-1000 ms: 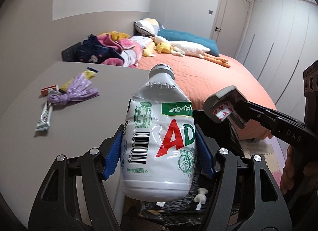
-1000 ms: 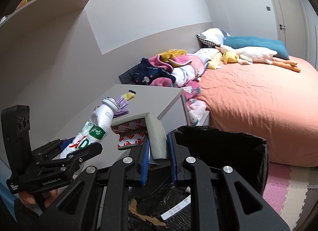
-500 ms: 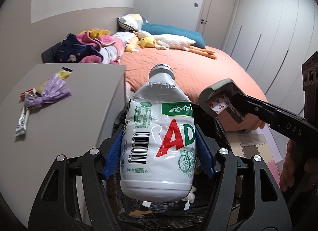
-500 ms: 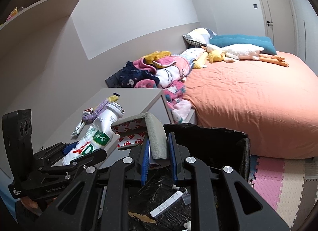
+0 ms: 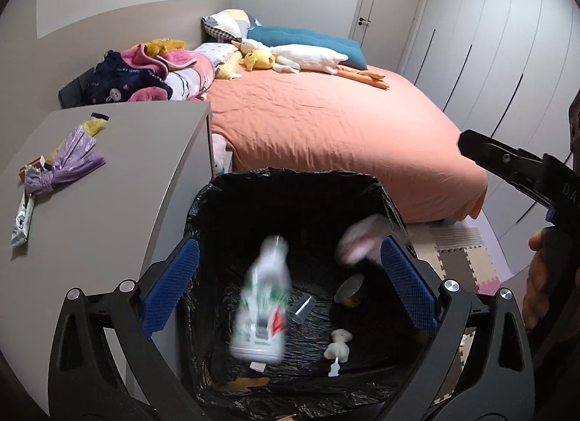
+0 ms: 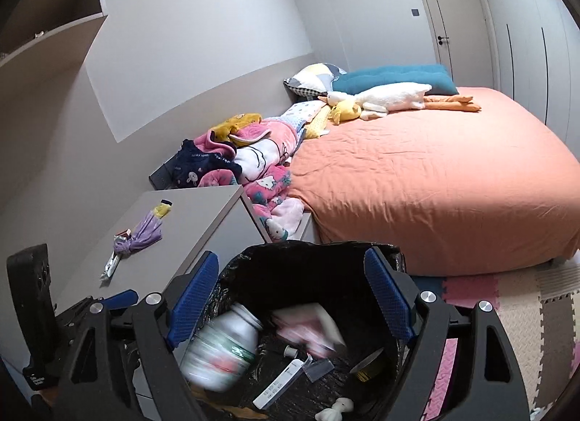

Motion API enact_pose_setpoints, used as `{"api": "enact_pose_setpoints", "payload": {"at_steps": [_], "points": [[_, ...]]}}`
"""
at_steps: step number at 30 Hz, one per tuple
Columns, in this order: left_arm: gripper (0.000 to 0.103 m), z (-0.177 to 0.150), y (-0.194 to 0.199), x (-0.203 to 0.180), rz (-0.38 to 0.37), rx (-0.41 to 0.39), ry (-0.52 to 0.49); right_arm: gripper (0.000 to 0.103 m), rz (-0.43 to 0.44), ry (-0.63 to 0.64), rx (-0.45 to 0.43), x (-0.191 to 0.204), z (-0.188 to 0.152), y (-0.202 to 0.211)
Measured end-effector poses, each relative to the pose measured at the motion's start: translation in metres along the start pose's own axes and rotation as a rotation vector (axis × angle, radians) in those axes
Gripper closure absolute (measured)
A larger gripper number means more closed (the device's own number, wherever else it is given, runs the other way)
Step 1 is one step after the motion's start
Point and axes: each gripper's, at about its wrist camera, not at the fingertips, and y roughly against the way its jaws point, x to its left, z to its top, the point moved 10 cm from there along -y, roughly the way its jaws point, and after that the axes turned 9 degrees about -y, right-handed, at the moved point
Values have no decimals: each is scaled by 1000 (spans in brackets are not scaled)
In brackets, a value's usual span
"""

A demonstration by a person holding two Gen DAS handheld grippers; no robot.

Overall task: Collect trash
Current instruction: 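Open both tools over the bin to drop the bottle and foam strip, then move both open tools back over the cluttered table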

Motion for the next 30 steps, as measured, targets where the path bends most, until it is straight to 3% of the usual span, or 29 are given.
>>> {"api": "enact_pose_setpoints", "payload": {"at_steps": [19, 30], "points": [[6, -10, 10, 30, 37, -13, 55, 20, 40, 34, 51, 29, -15, -20], [6, -17, 23, 77, 127, -27, 93, 20, 85, 87, 96, 73, -28, -46]]}}
